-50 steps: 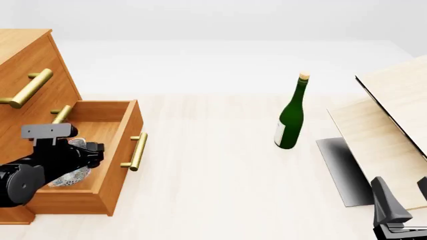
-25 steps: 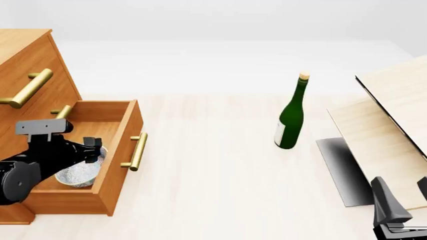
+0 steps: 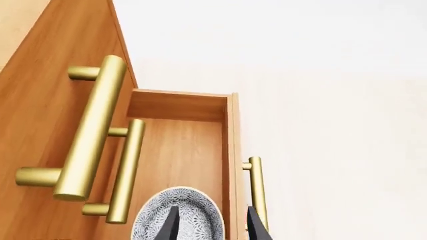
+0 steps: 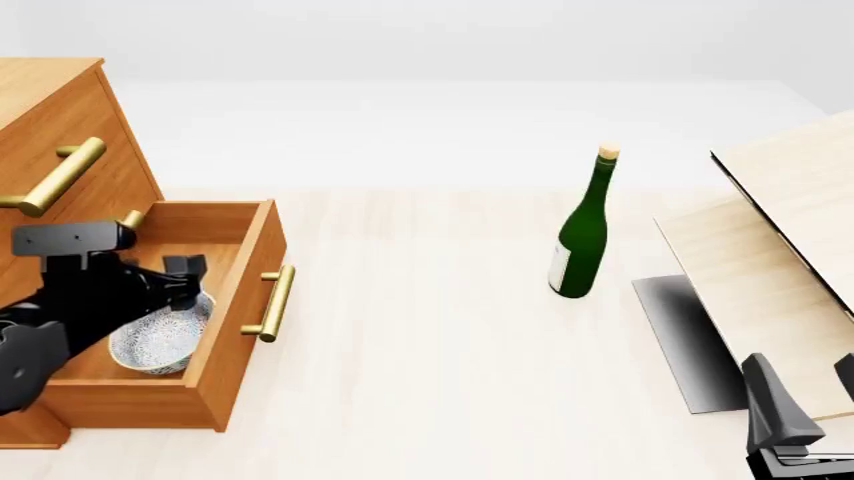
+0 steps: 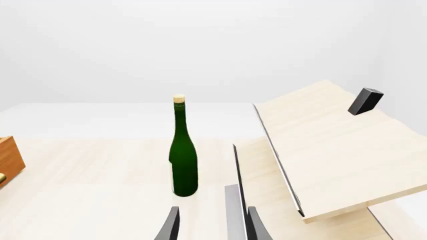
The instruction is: Put the bowl in the bottom drawer of the cabinet.
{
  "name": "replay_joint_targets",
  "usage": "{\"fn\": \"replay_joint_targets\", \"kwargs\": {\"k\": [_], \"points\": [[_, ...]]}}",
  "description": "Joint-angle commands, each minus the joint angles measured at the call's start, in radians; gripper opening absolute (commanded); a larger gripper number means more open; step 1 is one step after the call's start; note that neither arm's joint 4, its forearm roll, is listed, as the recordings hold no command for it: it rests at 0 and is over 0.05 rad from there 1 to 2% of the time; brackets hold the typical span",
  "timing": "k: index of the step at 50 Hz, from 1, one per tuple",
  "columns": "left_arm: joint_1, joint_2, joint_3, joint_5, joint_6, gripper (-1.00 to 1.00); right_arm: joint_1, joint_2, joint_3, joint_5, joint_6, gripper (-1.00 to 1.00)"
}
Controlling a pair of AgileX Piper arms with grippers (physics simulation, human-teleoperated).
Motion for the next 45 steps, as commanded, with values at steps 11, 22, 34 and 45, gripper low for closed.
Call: {"fn": "replay_joint_targets", "kwargs": {"k": [11,22,34,45], "points": [[-0.060,-0.111,-0.026,0.022,-0.029,1.00,0.000,0.000,0.000,0.000,0.000,1.00],[-0.118,-0.207,0.009,-0.046,-0.067,1.00,0.000,0.000,0.000,0.000,0.000,1.00],[-0.164,-0.263,-0.038,-0.030,-0.097,1.00,0.000,0.000,0.000,0.000,0.000,1.00],[-0.203,-0.236,-0.038,-0.080,-0.105,1.00,0.000,0.000,0.000,0.000,0.000,1.00]]}}
